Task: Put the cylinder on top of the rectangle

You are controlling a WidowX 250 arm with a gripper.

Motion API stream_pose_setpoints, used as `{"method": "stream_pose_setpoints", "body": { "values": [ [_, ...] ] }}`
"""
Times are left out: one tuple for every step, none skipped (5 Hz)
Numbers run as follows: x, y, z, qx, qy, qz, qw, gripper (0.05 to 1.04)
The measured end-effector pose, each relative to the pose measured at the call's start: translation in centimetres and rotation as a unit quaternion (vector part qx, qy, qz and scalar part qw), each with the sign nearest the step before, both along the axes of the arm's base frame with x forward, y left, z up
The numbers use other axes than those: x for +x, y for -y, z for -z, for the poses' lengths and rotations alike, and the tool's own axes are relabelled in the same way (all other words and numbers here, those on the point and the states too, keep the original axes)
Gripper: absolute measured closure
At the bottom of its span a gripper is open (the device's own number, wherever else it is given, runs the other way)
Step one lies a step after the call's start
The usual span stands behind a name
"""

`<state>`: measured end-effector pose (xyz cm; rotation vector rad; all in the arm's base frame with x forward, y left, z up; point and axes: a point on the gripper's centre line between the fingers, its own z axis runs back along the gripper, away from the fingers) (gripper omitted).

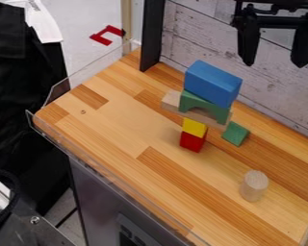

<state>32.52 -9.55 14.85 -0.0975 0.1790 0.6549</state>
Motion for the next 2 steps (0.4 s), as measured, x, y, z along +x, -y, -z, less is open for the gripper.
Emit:
{"method": "stream_pose_setpoints", "body": {
  "values": [
    [-0.11,-0.02,1.33,0.005,-0.021,-0.001,0.9998,0.084],
    [-0.12,0.51,1.43,0.03,-0.038,0.011,0.9988,0.084]
  ]
}}
